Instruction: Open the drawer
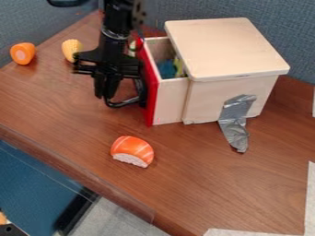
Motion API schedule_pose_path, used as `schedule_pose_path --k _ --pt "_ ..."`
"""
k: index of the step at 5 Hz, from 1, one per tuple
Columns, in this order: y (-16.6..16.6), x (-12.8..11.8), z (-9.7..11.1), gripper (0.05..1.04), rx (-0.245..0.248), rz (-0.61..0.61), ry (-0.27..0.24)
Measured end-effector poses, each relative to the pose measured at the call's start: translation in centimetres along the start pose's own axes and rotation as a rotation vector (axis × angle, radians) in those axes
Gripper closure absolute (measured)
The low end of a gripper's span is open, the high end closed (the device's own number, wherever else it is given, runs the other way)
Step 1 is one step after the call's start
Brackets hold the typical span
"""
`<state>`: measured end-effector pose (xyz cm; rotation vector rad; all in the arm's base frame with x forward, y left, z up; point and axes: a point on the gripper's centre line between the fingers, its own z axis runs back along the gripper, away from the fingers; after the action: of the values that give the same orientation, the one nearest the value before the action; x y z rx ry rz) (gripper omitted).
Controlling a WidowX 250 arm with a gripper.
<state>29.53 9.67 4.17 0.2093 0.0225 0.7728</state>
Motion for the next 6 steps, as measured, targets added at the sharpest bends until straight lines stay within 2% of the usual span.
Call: schedule_pose_path --k 3,6 --pt "2.6 0.3 -0.5 0.967 0.031 -0.040 0.031" --pt "3.5 -0.1 -0.5 0.967 0.036 -0.039 0.041"
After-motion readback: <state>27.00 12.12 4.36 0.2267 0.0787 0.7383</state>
